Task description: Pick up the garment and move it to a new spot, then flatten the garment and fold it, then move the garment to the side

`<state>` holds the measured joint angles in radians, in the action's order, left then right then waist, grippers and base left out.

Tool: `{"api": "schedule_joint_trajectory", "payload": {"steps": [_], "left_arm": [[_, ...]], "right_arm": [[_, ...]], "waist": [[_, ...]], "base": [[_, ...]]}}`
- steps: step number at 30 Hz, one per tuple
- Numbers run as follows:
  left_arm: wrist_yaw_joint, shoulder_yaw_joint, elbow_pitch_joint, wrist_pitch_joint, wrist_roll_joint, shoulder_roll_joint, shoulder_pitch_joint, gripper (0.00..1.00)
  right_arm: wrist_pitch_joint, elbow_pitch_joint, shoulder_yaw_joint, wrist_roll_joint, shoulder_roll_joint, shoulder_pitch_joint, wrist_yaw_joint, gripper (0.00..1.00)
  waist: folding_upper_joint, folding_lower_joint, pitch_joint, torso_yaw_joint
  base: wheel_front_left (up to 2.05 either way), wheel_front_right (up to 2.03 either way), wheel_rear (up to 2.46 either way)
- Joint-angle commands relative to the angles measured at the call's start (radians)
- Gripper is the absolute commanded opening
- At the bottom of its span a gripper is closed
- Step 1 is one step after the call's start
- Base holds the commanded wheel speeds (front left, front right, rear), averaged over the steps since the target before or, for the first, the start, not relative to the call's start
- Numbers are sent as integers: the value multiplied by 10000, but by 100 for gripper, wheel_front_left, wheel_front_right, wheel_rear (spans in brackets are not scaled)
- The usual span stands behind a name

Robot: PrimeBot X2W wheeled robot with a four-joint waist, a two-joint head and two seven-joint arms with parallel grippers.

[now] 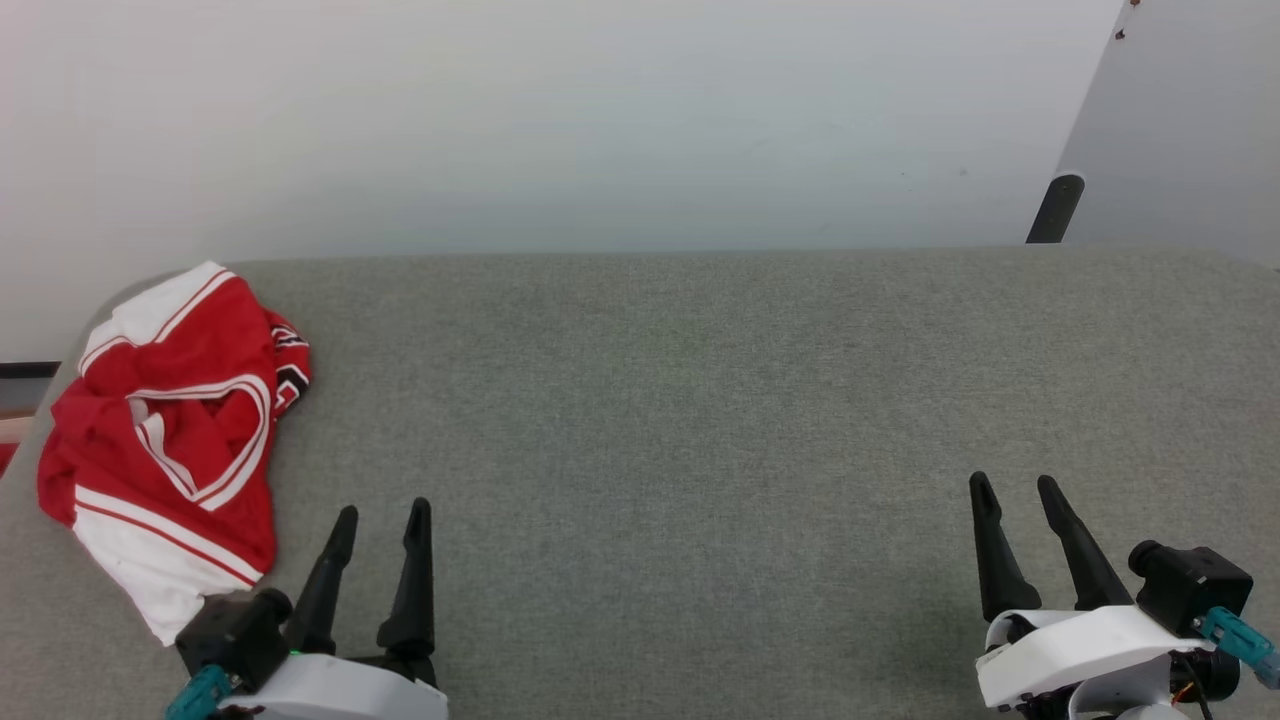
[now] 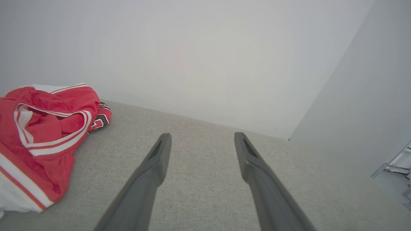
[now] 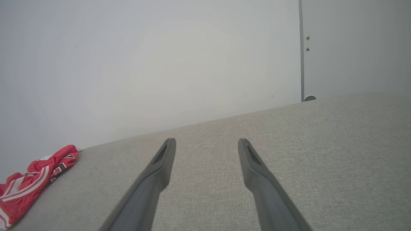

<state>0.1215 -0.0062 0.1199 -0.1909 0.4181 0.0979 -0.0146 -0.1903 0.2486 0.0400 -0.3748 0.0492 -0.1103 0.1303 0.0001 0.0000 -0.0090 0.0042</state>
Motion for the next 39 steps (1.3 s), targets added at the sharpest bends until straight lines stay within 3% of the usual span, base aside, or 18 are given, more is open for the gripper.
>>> {"api": "schedule_joint_trajectory", "payload": {"steps": [1, 32, 39], "left_arm": [[34, 19, -92, -83, -240, 7, 39, 100], [100, 43, -206, -687, -2577, 127, 319, 100], [101, 141, 46, -732, -2816, 109, 205, 100]], "right_arm": [[-96, -83, 48, 216, 10, -114, 5, 100], [-701, -180, 109, 2727, 15, 57, 7, 100], [-764, -158, 5, 2906, 12, 233, 7, 100]], "waist": [[-1, 0, -3, -5], [-1, 0, -185, -49], [-1, 0, -297, 345]], "base": [[0, 0, 0], [0, 0, 0], [0, 0, 0]]}}
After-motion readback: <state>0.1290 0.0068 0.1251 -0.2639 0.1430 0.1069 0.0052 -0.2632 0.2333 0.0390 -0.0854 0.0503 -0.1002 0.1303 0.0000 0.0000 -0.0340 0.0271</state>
